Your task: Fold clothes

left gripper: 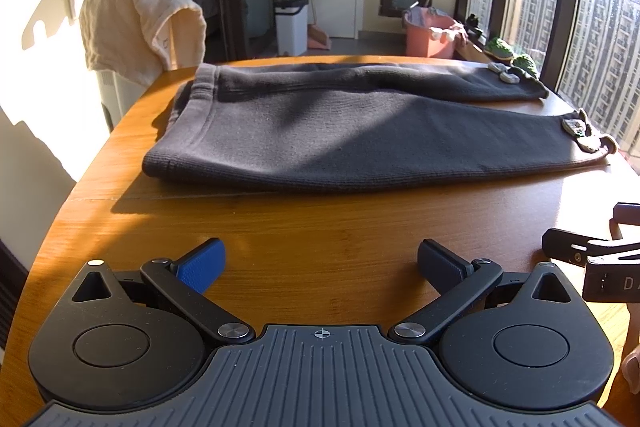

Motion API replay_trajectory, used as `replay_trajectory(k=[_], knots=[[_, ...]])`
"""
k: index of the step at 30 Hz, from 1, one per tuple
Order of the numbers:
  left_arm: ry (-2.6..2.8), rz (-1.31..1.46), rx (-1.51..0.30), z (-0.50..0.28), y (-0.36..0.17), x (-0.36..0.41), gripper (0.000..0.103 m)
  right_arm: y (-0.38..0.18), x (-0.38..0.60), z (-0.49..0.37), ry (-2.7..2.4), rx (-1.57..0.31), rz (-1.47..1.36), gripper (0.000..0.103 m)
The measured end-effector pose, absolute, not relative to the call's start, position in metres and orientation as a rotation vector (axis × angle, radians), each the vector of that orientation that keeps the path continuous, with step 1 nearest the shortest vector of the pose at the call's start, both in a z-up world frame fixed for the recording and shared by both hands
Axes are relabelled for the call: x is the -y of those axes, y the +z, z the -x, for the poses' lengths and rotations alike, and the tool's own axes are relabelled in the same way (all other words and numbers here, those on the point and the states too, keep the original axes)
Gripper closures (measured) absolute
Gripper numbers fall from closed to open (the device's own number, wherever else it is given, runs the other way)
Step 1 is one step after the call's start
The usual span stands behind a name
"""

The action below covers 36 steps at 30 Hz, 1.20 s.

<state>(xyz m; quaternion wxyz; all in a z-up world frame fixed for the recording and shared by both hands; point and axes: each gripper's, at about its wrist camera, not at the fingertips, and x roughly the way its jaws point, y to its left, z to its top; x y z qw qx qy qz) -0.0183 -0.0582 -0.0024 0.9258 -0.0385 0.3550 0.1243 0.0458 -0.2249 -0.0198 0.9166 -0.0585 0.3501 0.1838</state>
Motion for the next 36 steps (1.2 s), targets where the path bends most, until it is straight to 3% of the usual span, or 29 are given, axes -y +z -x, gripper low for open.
replay_trajectory(k=[30, 36], knots=[[0.236, 0.072, -0.743, 0.018, -0.001, 0.055, 0.0, -0.015, 0.235, -0.063, 0.573, -0.723, 0.176, 0.0], [0.109, 0.161, -0.707, 0.011, 0.025, 0.035, 0.0, 0.016, 0.253, -0.109, 0.502, -0.537, 0.096, 0.0]])
